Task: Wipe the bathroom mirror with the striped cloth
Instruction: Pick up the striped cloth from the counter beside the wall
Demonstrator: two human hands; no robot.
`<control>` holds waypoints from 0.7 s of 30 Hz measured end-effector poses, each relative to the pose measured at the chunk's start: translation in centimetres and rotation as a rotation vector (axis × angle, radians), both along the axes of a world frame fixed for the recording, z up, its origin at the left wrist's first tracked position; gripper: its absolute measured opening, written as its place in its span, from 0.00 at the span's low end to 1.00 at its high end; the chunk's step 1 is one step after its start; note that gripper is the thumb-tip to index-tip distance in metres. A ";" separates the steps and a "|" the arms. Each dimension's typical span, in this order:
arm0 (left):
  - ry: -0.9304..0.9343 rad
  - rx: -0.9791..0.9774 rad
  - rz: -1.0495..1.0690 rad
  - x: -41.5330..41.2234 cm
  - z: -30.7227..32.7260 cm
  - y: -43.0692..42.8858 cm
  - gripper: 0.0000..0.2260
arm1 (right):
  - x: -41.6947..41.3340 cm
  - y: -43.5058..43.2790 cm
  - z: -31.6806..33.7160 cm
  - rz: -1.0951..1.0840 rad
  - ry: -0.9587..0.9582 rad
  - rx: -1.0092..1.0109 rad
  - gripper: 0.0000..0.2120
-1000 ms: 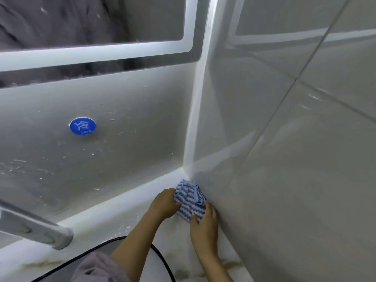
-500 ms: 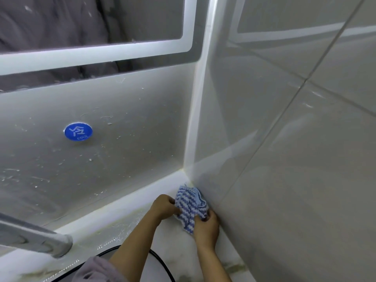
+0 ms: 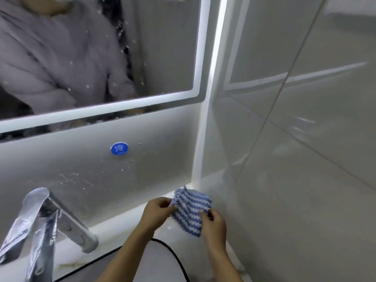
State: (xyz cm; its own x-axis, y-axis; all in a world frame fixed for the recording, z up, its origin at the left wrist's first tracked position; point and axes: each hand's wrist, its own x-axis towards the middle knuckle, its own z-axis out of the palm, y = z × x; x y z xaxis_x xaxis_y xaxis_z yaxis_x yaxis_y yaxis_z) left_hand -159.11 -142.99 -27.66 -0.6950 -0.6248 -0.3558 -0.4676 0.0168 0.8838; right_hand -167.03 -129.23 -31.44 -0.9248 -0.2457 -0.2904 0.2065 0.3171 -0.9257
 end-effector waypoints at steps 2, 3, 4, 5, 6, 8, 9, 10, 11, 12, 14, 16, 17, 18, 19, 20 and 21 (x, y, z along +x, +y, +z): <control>0.063 -0.014 0.024 2.1 2.6 0.2 0.04 | 1.1 0.0 2.6 0.043 0.041 -0.053 0.06; 0.096 -0.024 0.032 3.2 3.8 0.3 0.04 | 1.7 0.0 4.0 0.064 0.063 -0.075 0.06; 0.122 -0.030 0.042 4.4 5.1 0.4 0.04 | 2.4 0.0 5.3 0.088 0.081 -0.098 0.06; 0.147 -0.032 0.058 5.6 6.2 0.5 0.04 | 3.1 0.0 6.6 0.114 0.096 -0.124 0.05; 0.170 -0.025 0.084 6.8 7.2 0.6 0.05 | 3.8 0.0 7.9 0.141 0.112 -0.152 0.05; 0.231 0.025 0.131 9.2 9.0 0.9 0.03 | 5.3 0.1 10.4 0.199 0.132 -0.222 0.04; 0.275 0.069 0.154 10.3 9.8 1.1 0.05 | 6.1 0.2 11.7 0.233 0.139 -0.260 0.04; 0.323 0.130 0.188 11.4 10.6 1.4 0.07 | 6.9 0.3 12.9 0.268 0.141 -0.296 0.04; 0.375 0.195 0.221 12.4 11.3 1.7 0.08 | 7.7 0.4 14.0 0.300 0.137 -0.333 0.04; 0.426 0.256 0.253 13.4 12.2 2.3 0.08 | 8.4 0.5 15.1 0.332 0.127 -0.371 0.04; 0.525 0.359 0.265 15.4 14.2 3.6 0.09 | 10.0 0.8 17.3 0.397 0.109 -0.443 0.04; 0.630 0.430 0.248 17.3 16.2 4.9 0.09 | 11.5 1.0 19.1 0.456 0.102 -0.490 0.05; 0.677 0.428 0.236 18.2 17.2 5.6 0.07 | 12.2 1.2 19.8 0.483 0.093 -0.515 0.05; 0.711 0.412 0.246 19.1 18.0 6.0 0.10 | 12.9 1.4 20.5 0.508 0.075 -0.545 0.05; 0.720 0.383 0.259 19.9 18.6 6.3 0.11 | 13.6 1.5 21.1 0.531 0.054 -0.576 0.06; 0.714 0.370 0.291 20.7 18.9 6.5 0.12 | 14.2 1.6 21.6 0.553 0.029 -0.603 0.06; 0.692 0.357 0.328 21.4 19.2 6.7 0.19 | 14.8 1.7 22.0 0.570 0.001 -0.627 0.07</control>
State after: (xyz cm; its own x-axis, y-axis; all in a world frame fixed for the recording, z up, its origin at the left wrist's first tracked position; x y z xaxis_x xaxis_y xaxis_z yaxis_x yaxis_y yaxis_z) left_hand -137.69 -136.30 -8.46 -0.6318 -0.7640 -0.1309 0.2486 -0.3597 0.8993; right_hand -152.20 -127.51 -9.42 -0.6106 -0.7900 0.0558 0.1699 -0.1995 -0.9651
